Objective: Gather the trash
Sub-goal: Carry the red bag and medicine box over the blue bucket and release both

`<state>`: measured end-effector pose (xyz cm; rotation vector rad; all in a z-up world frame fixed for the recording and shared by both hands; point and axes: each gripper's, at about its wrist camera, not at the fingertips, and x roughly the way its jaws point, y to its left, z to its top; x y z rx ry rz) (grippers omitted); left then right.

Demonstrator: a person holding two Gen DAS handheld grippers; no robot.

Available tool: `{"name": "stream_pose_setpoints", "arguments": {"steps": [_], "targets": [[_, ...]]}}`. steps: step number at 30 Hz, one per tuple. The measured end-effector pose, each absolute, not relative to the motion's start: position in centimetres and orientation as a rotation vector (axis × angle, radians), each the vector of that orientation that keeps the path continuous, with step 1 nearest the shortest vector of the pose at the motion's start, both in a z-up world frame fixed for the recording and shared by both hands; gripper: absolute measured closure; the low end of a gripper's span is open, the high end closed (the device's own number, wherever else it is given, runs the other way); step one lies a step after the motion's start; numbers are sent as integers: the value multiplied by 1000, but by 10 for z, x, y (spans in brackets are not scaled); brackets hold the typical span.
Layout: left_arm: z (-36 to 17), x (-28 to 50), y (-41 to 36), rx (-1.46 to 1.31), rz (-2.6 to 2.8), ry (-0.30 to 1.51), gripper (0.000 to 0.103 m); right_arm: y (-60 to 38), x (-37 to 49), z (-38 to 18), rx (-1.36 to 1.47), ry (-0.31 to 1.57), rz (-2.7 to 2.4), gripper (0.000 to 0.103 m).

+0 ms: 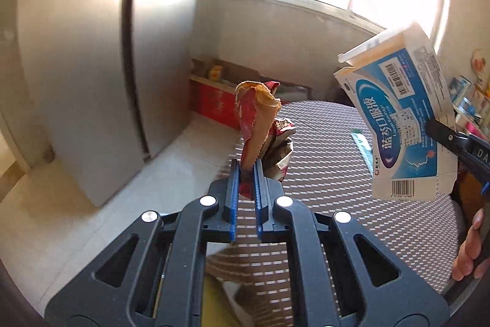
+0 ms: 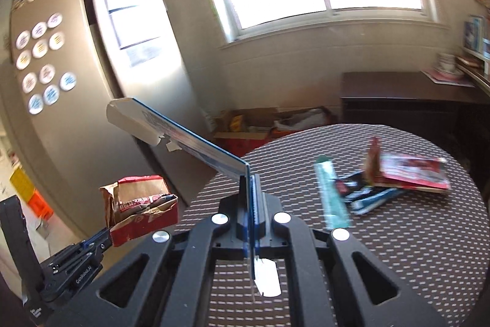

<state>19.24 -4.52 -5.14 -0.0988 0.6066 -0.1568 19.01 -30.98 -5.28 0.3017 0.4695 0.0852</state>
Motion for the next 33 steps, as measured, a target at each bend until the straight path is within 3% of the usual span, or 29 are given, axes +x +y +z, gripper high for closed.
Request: {"name": "stream_pose_setpoints", "arguments": {"steps": [19, 21, 22, 23, 33], "targets": [[-84, 191, 89, -207, 98, 685, 94, -133, 243, -72, 170, 599, 385, 100], [-92, 202, 92, -217, 114, 709, 88, -122, 247, -75, 158, 609, 386, 100], [-97, 207, 97, -225, 146, 725, 68, -119, 249, -77, 155, 614, 384, 100], [-102, 212, 102, -231, 192, 745, 34, -115, 252, -78, 153, 623, 382, 100], [-120, 218, 145, -300, 269, 788, 33, -73, 286, -110, 115, 743, 416, 100]]}}
